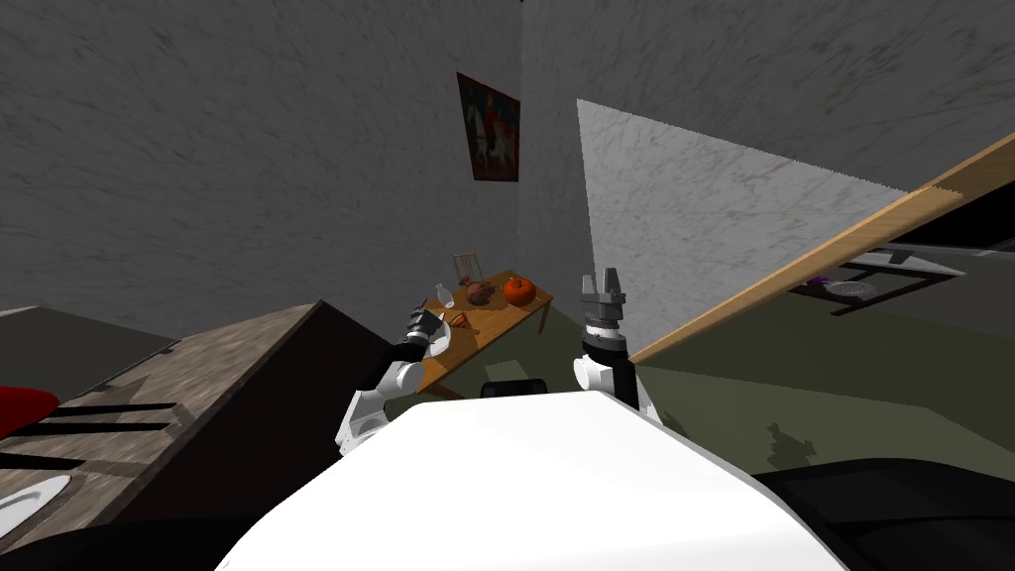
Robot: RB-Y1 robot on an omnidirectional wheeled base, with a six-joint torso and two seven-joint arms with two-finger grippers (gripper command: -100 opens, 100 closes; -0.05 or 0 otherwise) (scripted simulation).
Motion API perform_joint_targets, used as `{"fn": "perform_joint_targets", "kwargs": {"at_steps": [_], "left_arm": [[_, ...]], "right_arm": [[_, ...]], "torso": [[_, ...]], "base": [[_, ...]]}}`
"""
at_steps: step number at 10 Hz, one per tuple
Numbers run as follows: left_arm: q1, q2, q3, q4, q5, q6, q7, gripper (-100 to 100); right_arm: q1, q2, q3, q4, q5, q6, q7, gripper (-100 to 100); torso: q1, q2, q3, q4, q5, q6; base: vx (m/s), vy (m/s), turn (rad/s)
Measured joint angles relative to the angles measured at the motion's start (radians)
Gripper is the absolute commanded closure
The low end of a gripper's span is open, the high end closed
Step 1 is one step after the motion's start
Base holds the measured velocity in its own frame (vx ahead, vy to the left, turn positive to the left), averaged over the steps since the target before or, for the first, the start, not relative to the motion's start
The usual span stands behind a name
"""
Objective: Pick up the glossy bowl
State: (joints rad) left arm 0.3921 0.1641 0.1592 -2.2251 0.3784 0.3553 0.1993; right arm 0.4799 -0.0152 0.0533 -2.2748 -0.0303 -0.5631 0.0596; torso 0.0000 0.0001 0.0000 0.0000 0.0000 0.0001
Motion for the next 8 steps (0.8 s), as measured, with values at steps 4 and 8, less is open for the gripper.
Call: {"fn": "perform_joint_targets", "kwargs": {"at_steps": [4,8], "left_arm": [[-0.01,0.001,0.04,0.036,0.011,0.102,0.024,-100],[-0.024,-0.006,0.078,0.073,0.003,0.215,0.046,-100]], "right_arm": [[0.0,0.0,0.0,0.0,0.0,0.0,0.0,0],[0.0,0.0,0.0,0.0,0.0,0.0,0.0,0]], "torso": [[0.0,0.0,0.0,0.0,0.0,0.0],[0.0,0.0,0.0,0.0,0.0,0.0]], "base": [[-0.002,0.001,-0.073],[0.001,0.003,-0.078]]}}
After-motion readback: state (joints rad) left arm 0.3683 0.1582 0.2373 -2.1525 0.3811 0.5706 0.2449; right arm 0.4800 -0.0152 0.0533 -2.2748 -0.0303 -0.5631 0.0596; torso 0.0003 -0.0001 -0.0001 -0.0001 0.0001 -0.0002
